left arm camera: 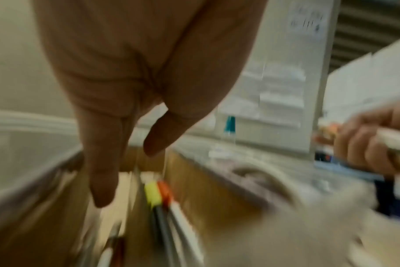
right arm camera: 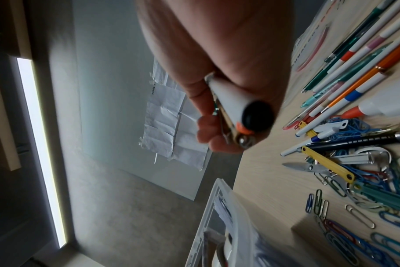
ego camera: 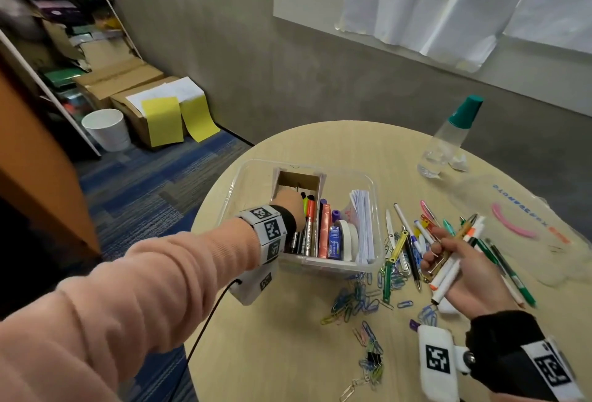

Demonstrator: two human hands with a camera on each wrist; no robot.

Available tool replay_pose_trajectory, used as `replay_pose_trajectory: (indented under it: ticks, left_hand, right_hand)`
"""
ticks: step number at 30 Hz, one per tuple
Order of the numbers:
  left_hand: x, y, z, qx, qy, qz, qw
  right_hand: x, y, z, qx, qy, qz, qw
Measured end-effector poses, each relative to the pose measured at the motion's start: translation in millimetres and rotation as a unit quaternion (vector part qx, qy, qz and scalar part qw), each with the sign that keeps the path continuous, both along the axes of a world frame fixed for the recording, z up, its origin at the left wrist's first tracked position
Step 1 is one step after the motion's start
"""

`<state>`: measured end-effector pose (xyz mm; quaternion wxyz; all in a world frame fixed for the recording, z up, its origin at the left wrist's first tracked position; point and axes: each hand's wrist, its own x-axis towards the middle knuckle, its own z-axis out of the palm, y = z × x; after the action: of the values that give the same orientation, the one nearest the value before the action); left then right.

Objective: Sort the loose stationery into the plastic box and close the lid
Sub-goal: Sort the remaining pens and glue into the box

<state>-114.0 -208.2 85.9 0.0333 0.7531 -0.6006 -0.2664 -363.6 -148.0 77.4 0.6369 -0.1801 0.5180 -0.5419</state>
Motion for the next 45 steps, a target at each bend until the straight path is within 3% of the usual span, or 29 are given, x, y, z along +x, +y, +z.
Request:
replay_pose_trajectory:
  ticks: [4,6,9,13,16,19,23,26,30,34,38,45]
  left_hand:
    - [29,-7,12,-0.107,0.058,0.020,0.992]
    - [47,-3,15,-0.139,0.039,0.042,0.989]
    - [65,6,10,-0.080,-0.057,0.091,0.991]
    - [71,15,-8,0.038,0.014,0.105,0.994]
    - [69,20,-20,0.014,0.017,0.105,0.994]
    - [67,25,-32,-0.041,-0.031,0.092,0.994]
    - [66,30,-46,-0.105,-0.098,0.083,0.986]
    - [64,30,-50,-0.125,-0.106,0.087,0.983]
    - [64,31,-51,-0.137,-0.102,0.089,0.981]
    - [64,33,-50,-0.138,-0.102,0.084,0.981]
    - [63,34,-49,-0.141,-0.101,0.085,0.981]
    - [64,32,-47,-0.137,-0.115,0.078,0.981]
  right_hand:
    - [7,-6,3,0.010,0.013,0.053,0.998]
    - [15,-10,6,0.020,0.018,0.085,0.996]
    - [35,-21,13,0.027,0.025,0.132,0.991]
    - [65,-38,23,0.021,0.023,0.203,0.979]
    - [87,-49,30,0.024,0.016,0.249,0.968]
    - [111,-57,31,0.038,0.022,0.287,0.957]
    - [148,-61,29,0.074,0.068,0.338,0.936]
    - [177,-64,24,0.110,0.088,0.351,0.926]
    - [201,-71,14,0.124,0.181,0.349,0.911]
    - [204,-73,9,0.112,0.192,0.380,0.898]
    - [189,-75,14,0.088,0.139,0.369,0.915]
    - [104,-74,34,-0.013,0.140,0.311,0.940]
